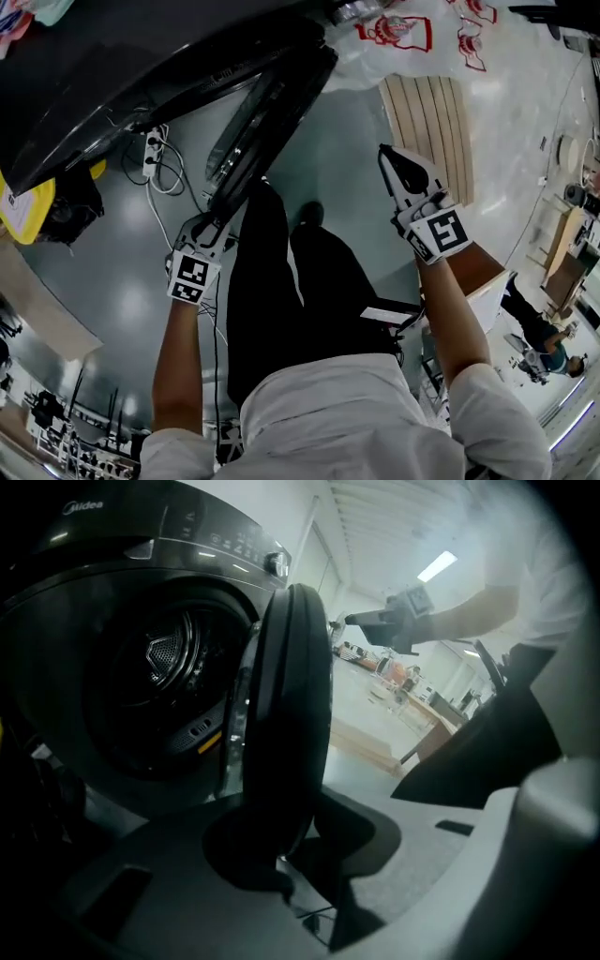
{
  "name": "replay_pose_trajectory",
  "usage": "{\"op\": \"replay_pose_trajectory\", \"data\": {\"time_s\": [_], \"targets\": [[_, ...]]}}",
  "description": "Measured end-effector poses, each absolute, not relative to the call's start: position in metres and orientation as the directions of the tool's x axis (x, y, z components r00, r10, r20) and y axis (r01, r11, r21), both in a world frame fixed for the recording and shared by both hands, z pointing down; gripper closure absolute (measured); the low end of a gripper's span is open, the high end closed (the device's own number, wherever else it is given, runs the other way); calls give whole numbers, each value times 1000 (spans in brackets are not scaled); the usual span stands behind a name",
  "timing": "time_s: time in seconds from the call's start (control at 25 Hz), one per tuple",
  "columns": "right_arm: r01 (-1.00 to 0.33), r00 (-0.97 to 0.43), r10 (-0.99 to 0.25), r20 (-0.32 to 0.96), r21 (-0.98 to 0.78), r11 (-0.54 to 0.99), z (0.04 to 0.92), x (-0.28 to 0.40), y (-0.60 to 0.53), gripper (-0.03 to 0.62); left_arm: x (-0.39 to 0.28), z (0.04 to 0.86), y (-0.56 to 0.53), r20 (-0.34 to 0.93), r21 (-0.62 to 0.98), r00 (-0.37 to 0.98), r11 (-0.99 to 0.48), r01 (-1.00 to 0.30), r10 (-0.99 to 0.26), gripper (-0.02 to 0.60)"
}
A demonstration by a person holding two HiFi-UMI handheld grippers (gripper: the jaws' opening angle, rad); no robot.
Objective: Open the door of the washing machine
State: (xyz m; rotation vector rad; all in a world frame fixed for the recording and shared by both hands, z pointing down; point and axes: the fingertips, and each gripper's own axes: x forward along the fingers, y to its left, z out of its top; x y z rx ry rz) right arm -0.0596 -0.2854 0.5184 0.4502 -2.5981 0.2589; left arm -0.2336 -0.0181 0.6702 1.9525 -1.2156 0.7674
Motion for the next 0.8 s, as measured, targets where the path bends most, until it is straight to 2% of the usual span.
{"op": "replay_pose_trajectory", "data": {"time_s": [0.28, 0.6, 0.8], "targets": [[-474, -808, -380, 450, -113, 874, 517, 56, -260, 562, -131, 671, -12, 769, 358, 451, -278, -891, -454, 465], [-640, -728, -546, 414, -126, 758, 498, 190, -248, 562, -15, 670, -37, 727, 452, 445, -122, -883, -523, 454], [-723, -665, -621, 415, -152, 674, 494, 259, -219, 562, 63, 664, -68, 685, 545, 531, -133, -828, -499, 453]]}}
